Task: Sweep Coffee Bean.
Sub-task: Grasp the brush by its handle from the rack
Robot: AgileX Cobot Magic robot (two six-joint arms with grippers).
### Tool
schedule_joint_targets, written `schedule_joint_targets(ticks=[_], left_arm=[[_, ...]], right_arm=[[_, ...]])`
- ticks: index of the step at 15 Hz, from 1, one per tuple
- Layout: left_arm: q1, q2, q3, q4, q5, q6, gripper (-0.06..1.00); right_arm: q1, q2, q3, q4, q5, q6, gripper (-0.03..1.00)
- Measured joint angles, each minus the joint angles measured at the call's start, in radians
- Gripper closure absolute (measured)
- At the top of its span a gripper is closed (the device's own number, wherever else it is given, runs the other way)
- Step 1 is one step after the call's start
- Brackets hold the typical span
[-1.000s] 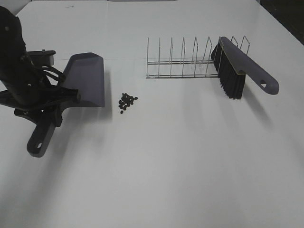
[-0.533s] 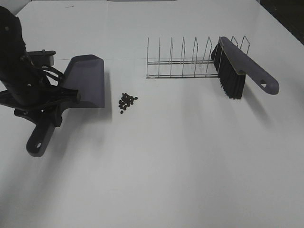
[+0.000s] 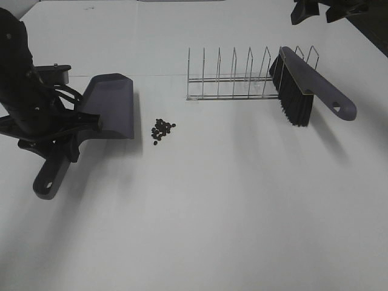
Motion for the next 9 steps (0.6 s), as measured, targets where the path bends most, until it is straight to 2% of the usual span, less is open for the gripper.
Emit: schedule_joint_targets(ticks=[4, 9], left_arm=[[0.0, 0.0, 0.0, -0.002, 0.0, 0.0, 0.63], [0.0, 0.0, 0.0, -0.003, 0.0, 0.0, 0.63]], right_arm=[[0.005, 0.194, -0.235, -0.109, 0.137, 0.108, 0.37], [0.005, 0.319, -0.288, -0.142, 0.176, 0.133, 0.37]])
